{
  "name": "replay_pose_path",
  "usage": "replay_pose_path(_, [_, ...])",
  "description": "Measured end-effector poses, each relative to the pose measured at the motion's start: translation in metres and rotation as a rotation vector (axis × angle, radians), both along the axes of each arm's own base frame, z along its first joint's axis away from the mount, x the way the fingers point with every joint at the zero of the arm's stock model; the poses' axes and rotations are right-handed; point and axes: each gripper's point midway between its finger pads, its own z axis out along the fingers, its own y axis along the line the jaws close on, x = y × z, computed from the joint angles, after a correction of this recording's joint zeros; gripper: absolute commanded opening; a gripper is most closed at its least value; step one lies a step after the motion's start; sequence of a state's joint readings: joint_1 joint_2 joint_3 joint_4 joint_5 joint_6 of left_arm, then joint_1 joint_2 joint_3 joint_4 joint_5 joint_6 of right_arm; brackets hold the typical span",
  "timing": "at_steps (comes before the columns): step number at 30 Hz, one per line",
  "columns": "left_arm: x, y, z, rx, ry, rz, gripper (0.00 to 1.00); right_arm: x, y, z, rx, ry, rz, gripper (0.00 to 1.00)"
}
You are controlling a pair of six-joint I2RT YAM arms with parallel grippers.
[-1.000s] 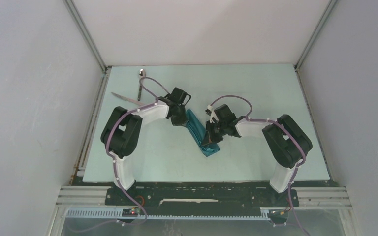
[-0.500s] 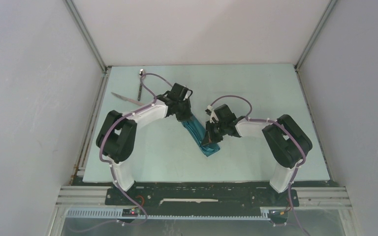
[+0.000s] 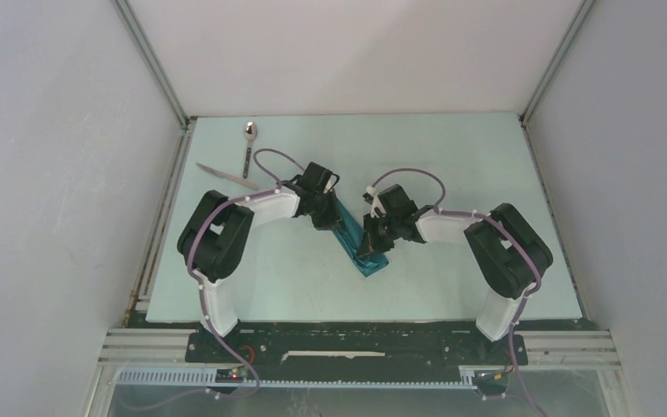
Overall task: Fold the napkin into a case and place the utensils inside
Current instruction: Smooth out the smaller rectangle-folded napkin at the center of the board.
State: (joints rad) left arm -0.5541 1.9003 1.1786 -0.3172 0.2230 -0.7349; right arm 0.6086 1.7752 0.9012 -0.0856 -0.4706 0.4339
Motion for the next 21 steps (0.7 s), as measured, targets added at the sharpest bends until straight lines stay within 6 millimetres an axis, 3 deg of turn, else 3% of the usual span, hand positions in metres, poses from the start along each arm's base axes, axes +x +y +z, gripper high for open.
replay_pose_path(4, [0.001, -0.002, -0.001, -0.015, -0.002, -0.003, 0.00, -0.002, -0.003, 0.003, -0.009, -0.001, -0.002, 0.36])
replay_pose_path(7, [0.002, -0.001, -0.003, -0.025, -0.009, -0.001, 0.00, -0.006, -0.007, 0.017, -0.015, -0.014, 0.000, 0.52])
replay_pose_path(13, [0.002, -0.002, -0.004, -0.061, -0.022, -0.006, 0.00, -0.004, -0.005, 0.068, 0.079, -0.082, 0.004, 0.57])
replay_pose_path(15, [0.002, -0.002, -0.004, -0.068, -0.026, -0.007, 0.00, 0.000, -0.002, 0.077, 0.120, -0.078, 0.001, 0.57])
replay_pose_path(21, [0.003, 0.000, -0.004, -0.083, -0.036, 0.002, 0.00, 0.014, 0.007, 0.068, 0.203, 0.026, -0.033, 0.53])
